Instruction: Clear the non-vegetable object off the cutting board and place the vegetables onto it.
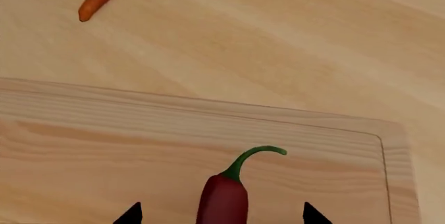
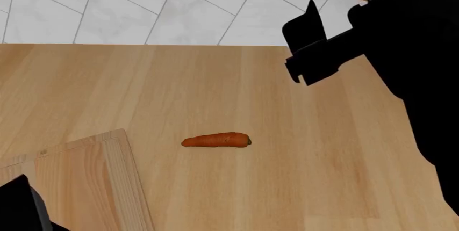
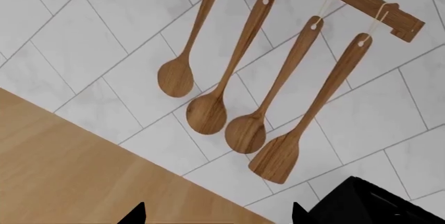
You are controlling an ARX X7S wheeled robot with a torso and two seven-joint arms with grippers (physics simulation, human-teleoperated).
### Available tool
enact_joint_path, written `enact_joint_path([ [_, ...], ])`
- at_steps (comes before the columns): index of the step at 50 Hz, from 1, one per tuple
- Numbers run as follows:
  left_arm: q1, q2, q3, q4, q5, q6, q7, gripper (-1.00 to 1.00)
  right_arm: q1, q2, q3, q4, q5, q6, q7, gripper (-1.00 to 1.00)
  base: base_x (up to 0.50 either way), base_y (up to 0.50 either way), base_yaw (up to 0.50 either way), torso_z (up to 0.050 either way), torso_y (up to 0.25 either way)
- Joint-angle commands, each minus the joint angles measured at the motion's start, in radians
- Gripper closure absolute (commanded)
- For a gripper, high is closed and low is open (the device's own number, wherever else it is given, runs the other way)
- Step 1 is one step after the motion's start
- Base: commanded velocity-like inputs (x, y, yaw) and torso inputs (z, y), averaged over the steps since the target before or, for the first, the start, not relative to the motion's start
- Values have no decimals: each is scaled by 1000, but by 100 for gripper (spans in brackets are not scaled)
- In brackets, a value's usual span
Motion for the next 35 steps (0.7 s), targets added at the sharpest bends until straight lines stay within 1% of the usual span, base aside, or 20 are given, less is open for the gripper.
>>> enact_joint_path([
  [1, 12, 1, 1, 5, 18, 10, -1, -100, -7, 7, 11, -10, 20, 5, 17, -100, 0, 0, 0, 0, 0],
  [10, -64, -1, 3, 16, -79, 15, -55, -100, -10, 13, 13, -11, 31, 1, 26, -100, 0, 0, 0, 0, 0],
  [13, -107, -11, -3, 21, -138, 23, -76, -100, -11, 14, 11, -9, 33, -4, 28, -100, 0, 0, 0, 0, 0],
  [20, -174, -33, -32, 18, -206, 46, -88, -100, 4, 17, 8, -7, 42, 0, 31, -100, 0, 0, 0, 0, 0],
  [28, -242, -34, -47, 5, -260, 54, -101, -100, 19, 17, -6, 5, 47, -5, 34, -100, 0, 0, 0, 0, 0],
  [35, -329, -8, -75, -49, -266, 49, -93, -100, 0, 24, 8, -8, 61, -1, 48, -100, 0, 0, 0, 0, 0],
])
